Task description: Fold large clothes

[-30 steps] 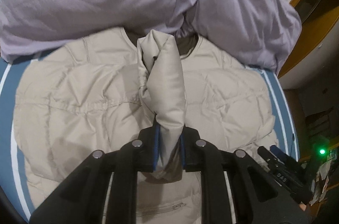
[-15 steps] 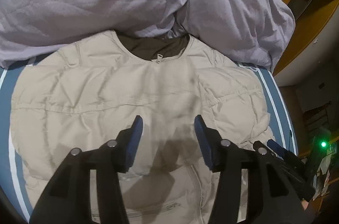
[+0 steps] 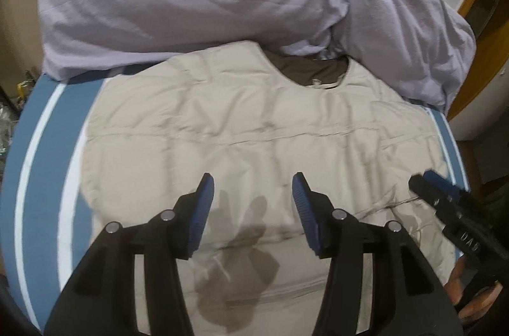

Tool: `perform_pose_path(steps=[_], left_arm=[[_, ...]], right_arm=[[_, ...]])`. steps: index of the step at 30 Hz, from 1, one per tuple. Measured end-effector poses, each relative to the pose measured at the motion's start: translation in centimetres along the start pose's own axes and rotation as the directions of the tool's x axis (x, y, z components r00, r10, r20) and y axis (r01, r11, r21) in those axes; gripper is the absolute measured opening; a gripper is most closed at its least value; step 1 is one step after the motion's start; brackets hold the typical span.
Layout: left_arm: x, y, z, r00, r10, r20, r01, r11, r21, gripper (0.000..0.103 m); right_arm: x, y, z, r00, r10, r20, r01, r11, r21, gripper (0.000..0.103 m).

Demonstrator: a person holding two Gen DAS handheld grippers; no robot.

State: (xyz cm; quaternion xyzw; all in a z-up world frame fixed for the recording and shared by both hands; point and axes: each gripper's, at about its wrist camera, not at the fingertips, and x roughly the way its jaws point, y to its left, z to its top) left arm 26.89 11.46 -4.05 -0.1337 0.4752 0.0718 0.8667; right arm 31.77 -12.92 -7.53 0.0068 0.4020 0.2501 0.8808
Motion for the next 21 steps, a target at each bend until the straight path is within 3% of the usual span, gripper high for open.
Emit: perform_pose_path(steps=[8,21], left_arm=[[-1.1,3.8,-1.7,0.998,0.07,0.007,-0.069,0.997,-0.042,0.056],[-1.3,8.0,-4.3,0.991,0.128,-0.033,-0.131,0.984,-0.119,0.056]], right_arm=[[2.6,2.7,0.7,0.999,0.0,-0.036,-0.002,0.998,-0.068,0.023],[6.8,1.1,-1.1,0.987,-0.083,-0.134,0.078,0.996,-0.046,0.021]])
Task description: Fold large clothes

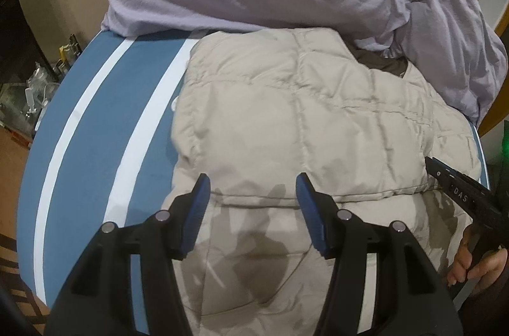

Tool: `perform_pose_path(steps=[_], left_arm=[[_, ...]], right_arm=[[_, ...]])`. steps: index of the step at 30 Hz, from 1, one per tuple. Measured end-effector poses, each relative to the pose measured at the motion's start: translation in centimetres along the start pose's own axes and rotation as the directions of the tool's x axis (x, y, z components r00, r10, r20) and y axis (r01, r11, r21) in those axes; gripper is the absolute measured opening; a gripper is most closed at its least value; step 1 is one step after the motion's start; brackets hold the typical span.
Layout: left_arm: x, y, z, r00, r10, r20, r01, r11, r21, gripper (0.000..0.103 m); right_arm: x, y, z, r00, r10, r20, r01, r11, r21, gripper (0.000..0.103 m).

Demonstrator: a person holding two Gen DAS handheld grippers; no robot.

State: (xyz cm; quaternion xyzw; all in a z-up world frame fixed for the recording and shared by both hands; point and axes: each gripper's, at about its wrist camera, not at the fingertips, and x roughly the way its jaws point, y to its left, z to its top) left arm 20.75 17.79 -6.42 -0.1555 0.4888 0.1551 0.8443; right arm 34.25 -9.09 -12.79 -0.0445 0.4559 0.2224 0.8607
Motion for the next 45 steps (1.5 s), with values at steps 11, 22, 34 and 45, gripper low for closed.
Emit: perform_pose_path(steps=[11,22,34,45], left_arm=[[-1.3,3.2,-2.0,1.0,0.022,0.011,-0.022,0.999,-0.039,0.072],[-3.7,8.4,-7.4,1.0,-0.005,-0.005,0.005,0.998,-0.067,0.076],[-4.2,8.6,-13.2,0.995,-0.086,-0.05,0.085,0.996,-0.037,0.076],[-3.5,8.3,-15.4,0.99,-0.118,-0.08,0.114,0.992,-0.058,0.076]], right_arm=[[-0.6,-0.5,0.4,1.0,-0.022,-0.016,0.022,0.999,-0.035,0.045],[-7.1,-7.3,-3.3,1.0,-0.012,0.002,0.012,0.999,0.036,0.066],[-13.7,-17.5,-12.3,0.995,-0.081,-0.055,0.091,0.97,0.224,0.066],[-14.2,-21.6,-17.4,0.996,-0.033,-0.083,0.061,0.934,0.351,0.066]])
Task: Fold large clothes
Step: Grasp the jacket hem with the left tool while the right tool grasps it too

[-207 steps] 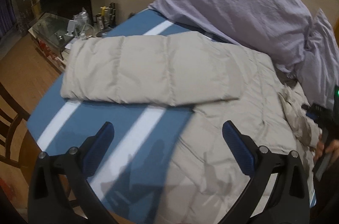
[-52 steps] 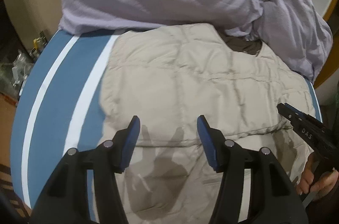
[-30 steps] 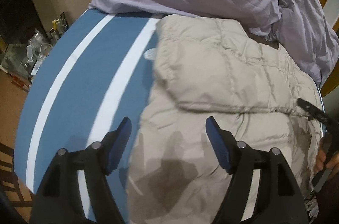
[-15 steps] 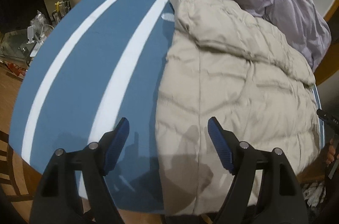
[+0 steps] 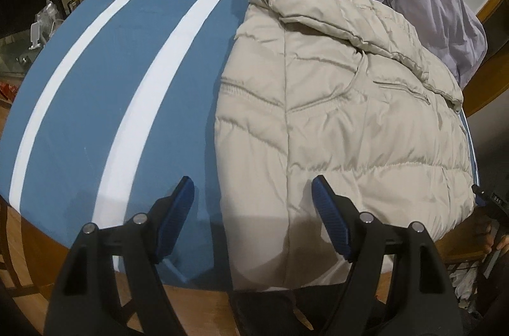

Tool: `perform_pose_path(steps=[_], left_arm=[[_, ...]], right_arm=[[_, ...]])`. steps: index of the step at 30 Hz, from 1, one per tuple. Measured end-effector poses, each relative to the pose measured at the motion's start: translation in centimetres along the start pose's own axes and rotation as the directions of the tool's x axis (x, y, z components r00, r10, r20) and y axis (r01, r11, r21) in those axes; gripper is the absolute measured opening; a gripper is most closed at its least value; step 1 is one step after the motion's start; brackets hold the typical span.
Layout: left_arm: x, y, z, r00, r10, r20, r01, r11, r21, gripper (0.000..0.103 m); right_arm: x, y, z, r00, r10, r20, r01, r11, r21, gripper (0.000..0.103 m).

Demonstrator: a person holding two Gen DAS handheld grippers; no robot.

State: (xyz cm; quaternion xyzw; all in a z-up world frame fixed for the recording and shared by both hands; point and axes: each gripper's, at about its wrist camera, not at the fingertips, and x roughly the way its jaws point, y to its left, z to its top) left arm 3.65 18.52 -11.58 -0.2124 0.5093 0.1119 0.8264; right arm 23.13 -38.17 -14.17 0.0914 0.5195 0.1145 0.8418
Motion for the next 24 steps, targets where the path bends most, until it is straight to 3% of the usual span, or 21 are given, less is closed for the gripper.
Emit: perform_pose_path(steps=[3,12,16,18,22,24], left_arm=[[0.2,0.2,-0.4,1.0,-0.01,-0.002,0.01,1.0,-0.024,0.076],[0.5,0.2,-1.1,1.0,-0.027,0.001,0.027,0.999,-0.047,0.076],[0.5,0.0,-1.3,0.999,-0.038,0.003,0.038,0.998,-0.045,0.071],[0.4,-0.1,-1.4,0.999,-0.042,0.007,0.042,0.998,-0.046,0.068],[0.4,-0.4,-1.5,0.997,-0.073,0.006,0.073,0.996,-0.057,0.054],[0.4,-0.5,-1.6,0.996,-0.088,0.007,0.088,0.994,-0.062,0.048]], right_arm=[[-0.4,-1.0,-0.1,0.999,-0.032,0.023,0.031,0.999,0.034,0.066],[0.2,-3.8,-0.7,0.999,0.041,-0.008,-0.04,0.992,0.123,0.066],[0.2,-3.9,-1.0,0.998,0.066,-0.005,-0.065,0.989,0.131,0.064],[0.4,-3.8,-0.9,0.995,0.102,-0.012,-0.1,0.986,0.13,0.053],[0.6,-3.4,-1.1,0.991,0.132,-0.014,-0.13,0.983,0.126,0.044],[0.6,-3.4,-1.4,0.988,0.154,-0.013,-0.151,0.98,0.128,0.032]])
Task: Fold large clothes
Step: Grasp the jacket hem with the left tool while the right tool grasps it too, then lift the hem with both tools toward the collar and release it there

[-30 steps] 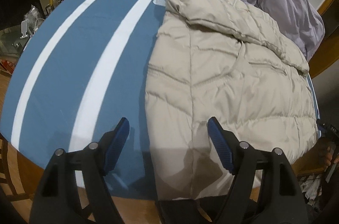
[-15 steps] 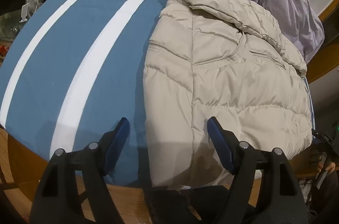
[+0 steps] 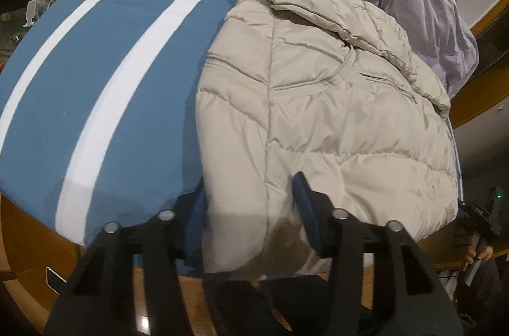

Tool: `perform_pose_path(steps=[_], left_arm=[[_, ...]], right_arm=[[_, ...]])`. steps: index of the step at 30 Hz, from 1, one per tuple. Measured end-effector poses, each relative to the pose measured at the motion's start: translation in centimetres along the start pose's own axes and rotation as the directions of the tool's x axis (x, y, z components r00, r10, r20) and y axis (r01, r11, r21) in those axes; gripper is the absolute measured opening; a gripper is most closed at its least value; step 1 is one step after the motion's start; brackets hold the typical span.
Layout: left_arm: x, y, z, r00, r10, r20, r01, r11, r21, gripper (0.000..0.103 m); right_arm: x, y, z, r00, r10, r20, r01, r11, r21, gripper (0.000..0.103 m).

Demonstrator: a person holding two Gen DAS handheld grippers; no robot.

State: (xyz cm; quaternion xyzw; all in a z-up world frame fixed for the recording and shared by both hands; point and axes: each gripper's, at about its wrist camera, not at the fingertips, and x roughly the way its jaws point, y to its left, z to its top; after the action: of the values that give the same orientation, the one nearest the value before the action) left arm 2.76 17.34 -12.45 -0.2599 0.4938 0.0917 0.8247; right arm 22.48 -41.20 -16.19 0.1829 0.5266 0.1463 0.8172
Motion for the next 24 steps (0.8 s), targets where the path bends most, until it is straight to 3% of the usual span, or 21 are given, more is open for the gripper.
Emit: perform_pose_path(steps=[3,5,7,15,24], left_arm=[[-0.3,-0.3,-0.1,1.0,-0.014,0.011,0.014,1.0,0.007,0.033],[-0.5,-0.5,0.0,1.0,-0.022,0.021,0.021,1.0,0.013,0.021],[-1.0,-0.8,0.2,0.999,-0.032,0.034,0.032,0.999,0.012,0.016],[-4.0,-1.9,2.1,0.992,-0.072,0.107,0.071,0.997,0.008,0.011],[-7.4,-4.5,7.4,0.968,-0.093,0.233,0.086,0.996,0.037,0.01]], right_arm=[[-0.3,0.0,-0.2,0.999,0.029,0.012,-0.03,1.0,0.003,0.015],[-0.6,0.3,-0.2,0.999,0.032,0.031,-0.032,0.999,0.001,0.012],[-1.0,0.7,-0.2,0.998,0.028,0.052,-0.027,1.0,-0.011,0.011],[-3.5,3.3,1.7,0.985,0.065,0.162,-0.057,0.997,-0.054,0.009],[-5.5,7.5,6.8,0.96,0.1,0.26,-0.073,0.991,-0.113,0.009]])
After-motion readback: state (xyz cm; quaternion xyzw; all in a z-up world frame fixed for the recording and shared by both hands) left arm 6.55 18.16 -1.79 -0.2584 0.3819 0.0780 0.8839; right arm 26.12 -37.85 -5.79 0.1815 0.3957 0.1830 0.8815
